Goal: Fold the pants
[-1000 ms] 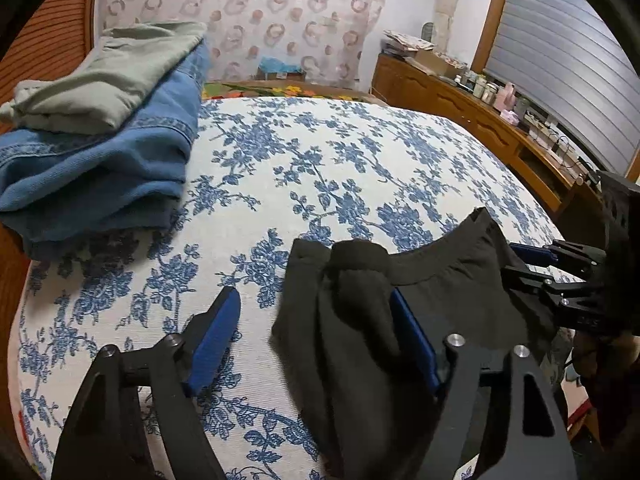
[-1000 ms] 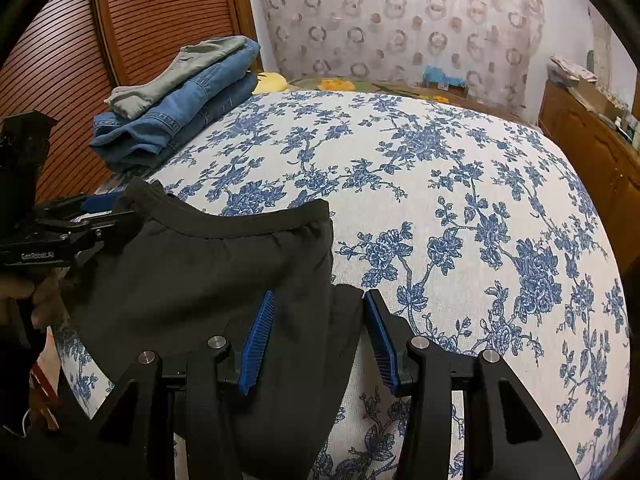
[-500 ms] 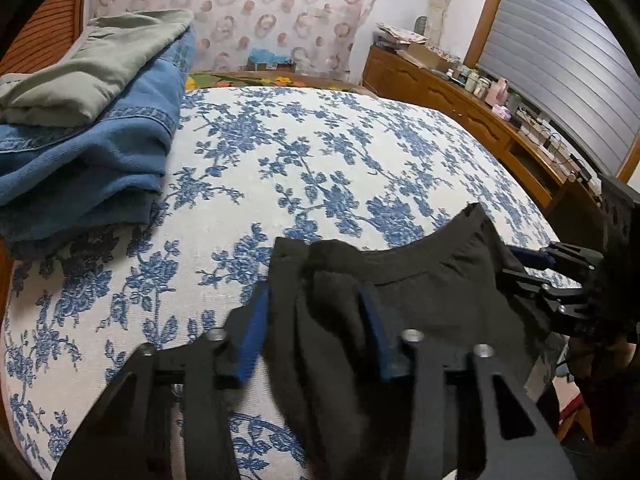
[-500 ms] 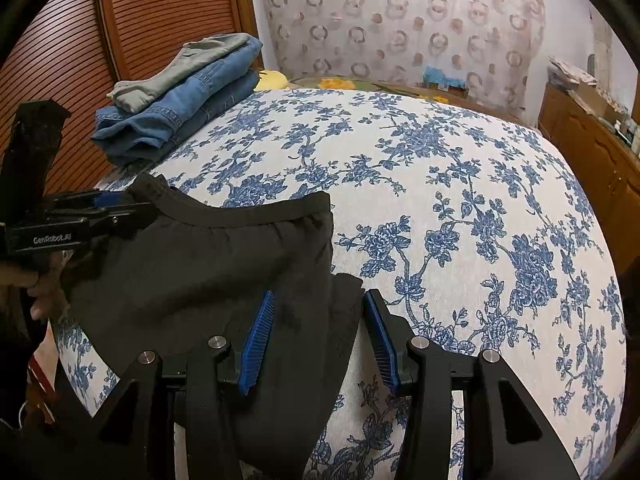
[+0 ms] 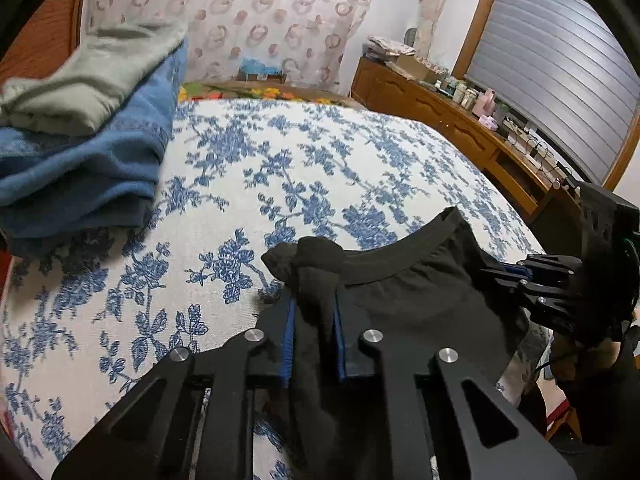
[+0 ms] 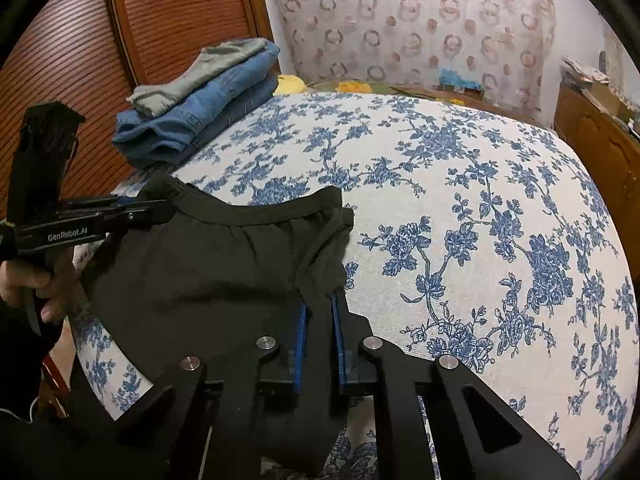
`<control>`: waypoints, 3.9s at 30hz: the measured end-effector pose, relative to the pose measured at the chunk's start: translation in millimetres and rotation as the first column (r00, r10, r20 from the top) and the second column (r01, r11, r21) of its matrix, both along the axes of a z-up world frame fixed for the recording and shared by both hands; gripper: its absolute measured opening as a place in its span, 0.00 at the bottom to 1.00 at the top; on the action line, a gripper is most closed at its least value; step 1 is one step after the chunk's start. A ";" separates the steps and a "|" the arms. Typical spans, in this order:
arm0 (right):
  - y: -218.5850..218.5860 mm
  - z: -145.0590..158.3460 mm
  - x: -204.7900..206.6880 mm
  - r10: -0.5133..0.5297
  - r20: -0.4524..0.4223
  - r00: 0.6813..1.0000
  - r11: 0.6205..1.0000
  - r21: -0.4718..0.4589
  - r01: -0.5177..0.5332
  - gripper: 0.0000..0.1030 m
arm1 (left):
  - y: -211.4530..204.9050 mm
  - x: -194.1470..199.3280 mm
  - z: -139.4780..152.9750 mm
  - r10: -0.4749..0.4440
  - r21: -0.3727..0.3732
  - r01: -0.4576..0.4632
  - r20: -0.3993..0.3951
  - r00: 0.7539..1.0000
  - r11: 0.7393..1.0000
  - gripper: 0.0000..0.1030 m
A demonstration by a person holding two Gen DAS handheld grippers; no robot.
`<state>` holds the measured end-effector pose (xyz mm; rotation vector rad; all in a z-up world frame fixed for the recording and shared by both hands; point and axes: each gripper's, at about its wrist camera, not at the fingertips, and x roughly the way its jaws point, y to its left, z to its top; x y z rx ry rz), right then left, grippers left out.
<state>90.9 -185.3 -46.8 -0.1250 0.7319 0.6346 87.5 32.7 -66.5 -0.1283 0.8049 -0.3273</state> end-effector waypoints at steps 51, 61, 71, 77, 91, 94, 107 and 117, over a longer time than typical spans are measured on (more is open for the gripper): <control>-4.2 72.9 6.5 0.041 0.233 0.972 0.997 0.052 -0.055 0.10 | -16.8 -19.6 89.1 0.017 0.053 -0.034 0.290 0.957 0.998 0.13; 6.4 90.8 36.7 0.067 0.259 0.964 0.996 0.042 -0.080 0.10 | -5.5 -2.7 105.1 0.039 0.051 -0.058 0.318 0.947 0.997 0.13; 21.8 103.0 64.6 0.101 0.283 0.954 0.993 0.033 -0.115 0.10 | 9.0 10.2 115.5 0.069 0.047 -0.090 0.341 0.938 0.995 0.13; 37.1 112.2 83.3 0.139 0.307 0.942 0.988 0.015 -0.151 0.10 | 24.4 19.7 118.9 0.110 0.037 -0.131 0.348 0.931 0.991 0.13; 93.6 128.8 143.6 0.241 0.350 0.905 0.969 -0.033 -0.245 0.10 | 74.2 47.7 121.3 0.221 0.023 -0.245 0.351 0.910 0.969 0.13; 105.5 132.7 155.2 0.260 0.368 0.893 0.964 -0.045 -0.262 0.10 | 83.5 52.3 124.0 0.248 0.020 -0.273 0.363 0.898 0.962 0.13; 156.0 127.2 206.8 0.336 0.426 0.840 0.940 -0.097 -0.326 0.10 | 113.9 61.5 125.8 0.353 0.000 -0.388 0.413 0.839 0.922 0.13; 217.6 110.8 237.0 0.418 0.443 0.793 0.908 -0.175 -0.380 0.10 | 132.7 52.9 100.2 0.489 -0.018 -0.529 0.408 0.771 0.848 0.13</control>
